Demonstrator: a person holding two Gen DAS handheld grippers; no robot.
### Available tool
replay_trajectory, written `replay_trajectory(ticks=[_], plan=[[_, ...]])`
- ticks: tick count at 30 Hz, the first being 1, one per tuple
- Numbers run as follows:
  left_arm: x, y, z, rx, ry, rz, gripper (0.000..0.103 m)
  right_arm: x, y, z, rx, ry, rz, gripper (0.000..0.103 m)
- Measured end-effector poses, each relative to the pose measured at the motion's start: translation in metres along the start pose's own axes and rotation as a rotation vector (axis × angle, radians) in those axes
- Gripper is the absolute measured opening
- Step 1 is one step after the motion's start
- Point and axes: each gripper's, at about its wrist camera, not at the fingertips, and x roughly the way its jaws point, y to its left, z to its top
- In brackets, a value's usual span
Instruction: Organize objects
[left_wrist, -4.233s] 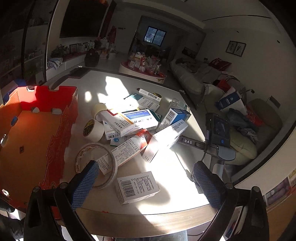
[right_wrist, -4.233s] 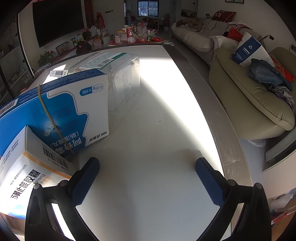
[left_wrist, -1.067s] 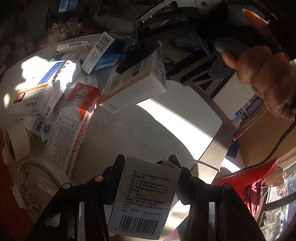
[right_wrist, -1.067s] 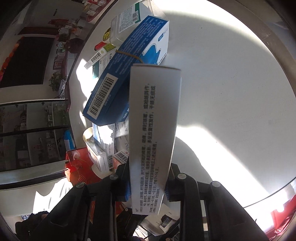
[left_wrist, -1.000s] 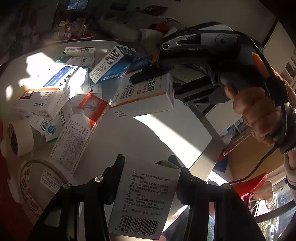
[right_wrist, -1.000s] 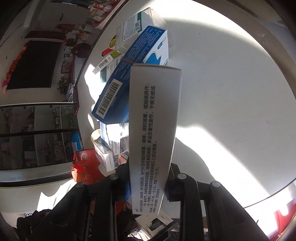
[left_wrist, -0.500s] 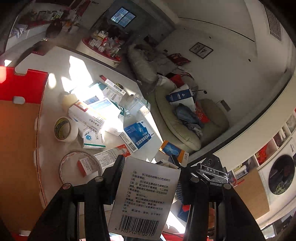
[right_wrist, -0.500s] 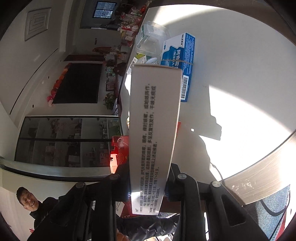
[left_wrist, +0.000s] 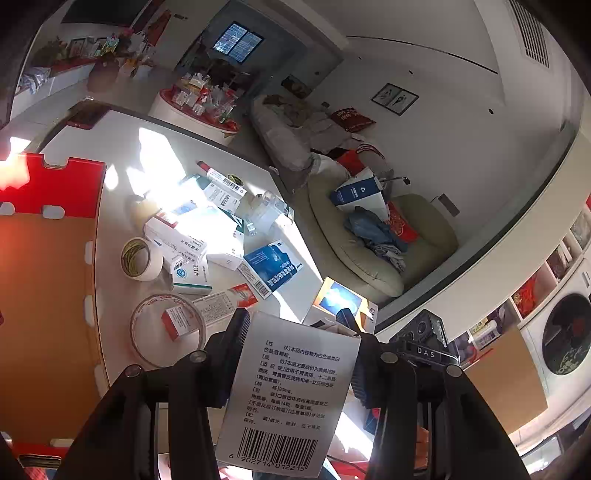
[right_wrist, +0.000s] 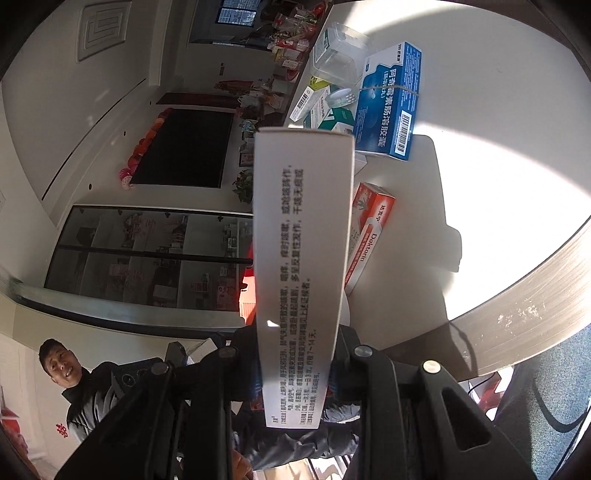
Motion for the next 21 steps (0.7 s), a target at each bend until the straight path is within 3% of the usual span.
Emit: replay_trajectory(ticks=[21], plan=[[-0.001, -0.016, -0.003, 0.038, 0.0, 0.003, 0.052, 0.001, -0.007, 0.005, 0.007, -0.016, 0.026, 0.026]])
